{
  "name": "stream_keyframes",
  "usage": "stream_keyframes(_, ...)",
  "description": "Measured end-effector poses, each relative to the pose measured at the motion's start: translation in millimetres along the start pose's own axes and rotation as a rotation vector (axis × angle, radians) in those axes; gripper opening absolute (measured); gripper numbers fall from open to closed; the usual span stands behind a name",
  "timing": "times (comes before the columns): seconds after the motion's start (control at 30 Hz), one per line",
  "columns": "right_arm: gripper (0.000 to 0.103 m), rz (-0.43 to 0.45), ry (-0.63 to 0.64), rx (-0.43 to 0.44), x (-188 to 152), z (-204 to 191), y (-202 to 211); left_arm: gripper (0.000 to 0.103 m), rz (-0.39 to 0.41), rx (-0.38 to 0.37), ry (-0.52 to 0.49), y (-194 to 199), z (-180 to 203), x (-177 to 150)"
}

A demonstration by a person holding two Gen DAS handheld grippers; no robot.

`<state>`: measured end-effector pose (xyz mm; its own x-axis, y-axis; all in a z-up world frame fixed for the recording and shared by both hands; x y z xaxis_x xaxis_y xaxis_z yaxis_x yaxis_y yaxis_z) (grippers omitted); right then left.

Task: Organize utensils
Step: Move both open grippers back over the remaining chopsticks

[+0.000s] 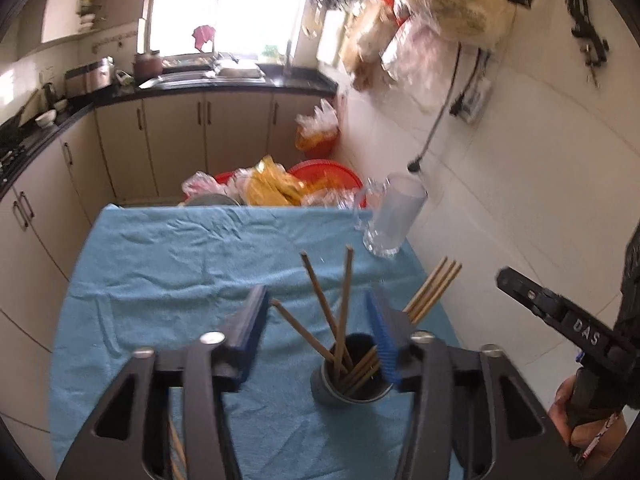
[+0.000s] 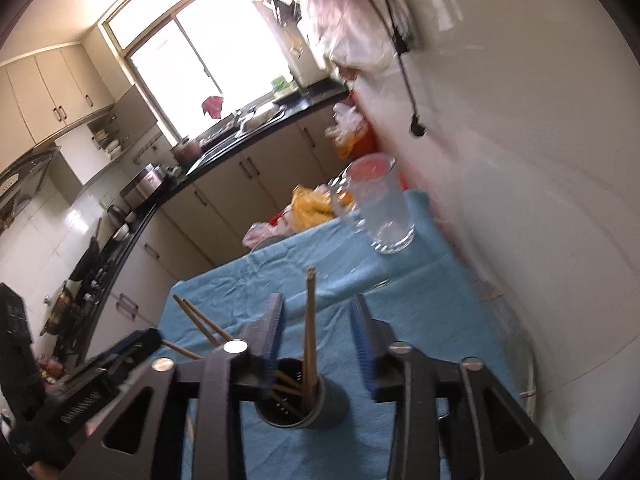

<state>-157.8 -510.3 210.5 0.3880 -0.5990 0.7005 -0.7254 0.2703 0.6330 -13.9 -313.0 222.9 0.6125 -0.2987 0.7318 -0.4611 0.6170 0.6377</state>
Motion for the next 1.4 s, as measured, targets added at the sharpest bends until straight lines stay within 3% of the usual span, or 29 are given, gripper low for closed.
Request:
stream_keyframes(0.03, 0.071, 0.019, 0.011, -0.037, 0.8, -0.4, 6.3, 0.072, 0.017, 0.013, 0.009, 6.2, -3.0, 0.6)
stream_keyframes(0.07, 0.088, 0.033, 0.019, -0.068, 1.2, -0.4, 11.6, 0.076, 0.044, 0.034, 0.02, 13.7, -6.7, 0.8)
stream_keyframes(0.13, 0.091, 0.078, 0.036, -0.135, -0.6, -2.9, 24.8, 0.08, 0.102, 0.067, 0.04, 30.6, -15.4, -0.9)
stream_keyframes(0.23, 0.095, 0.102, 0.064, -0.194, -9.3, -6.7, 38.4, 0.087, 0.123, 0.099, 0.074, 47.4, -29.4, -9.3)
stream_keyframes(0.4, 0.097, 0.066, 0.073, -0.224, -37.2, -10.0, 45.3, 0.088, 0.107, 0.141, 0.11, 64.2, -53.1, -37.9)
stream_keyframes(0.57, 0.097, -0.05, 0.088, -0.217, -81.2, -22.2, 32.7, 0.088, 0.043, 0.175, 0.153, 71.8, -79.9, -73.8)
stream_keyframes(0.83, 0.097, -0.19, 0.182, -0.132, -133.1, -65.2, 14.0, 0.088, -0.044, 0.235, 0.235, 89.2, -127.3, -127.0)
stream_keyframes(1.4, 0.097, -0.325, 0.296, -0.051, -192.3, -137.0, 1.2, 0.088, -0.086, 0.268, 0.352, 129.7, -187.7, -173.5)
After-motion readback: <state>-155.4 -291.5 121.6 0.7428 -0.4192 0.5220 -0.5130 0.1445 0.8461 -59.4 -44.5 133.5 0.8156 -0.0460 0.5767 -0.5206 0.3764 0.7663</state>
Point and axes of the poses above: each gripper's, at about its wrist camera, not at the fingertips, and y roughly against the way its jaws point, z to its right, x to its top, the point moved 1 cm from there along -y, roughly the way its jaws point, and after that the axes turned 5 degrees about -x, right-handed, at the moved point
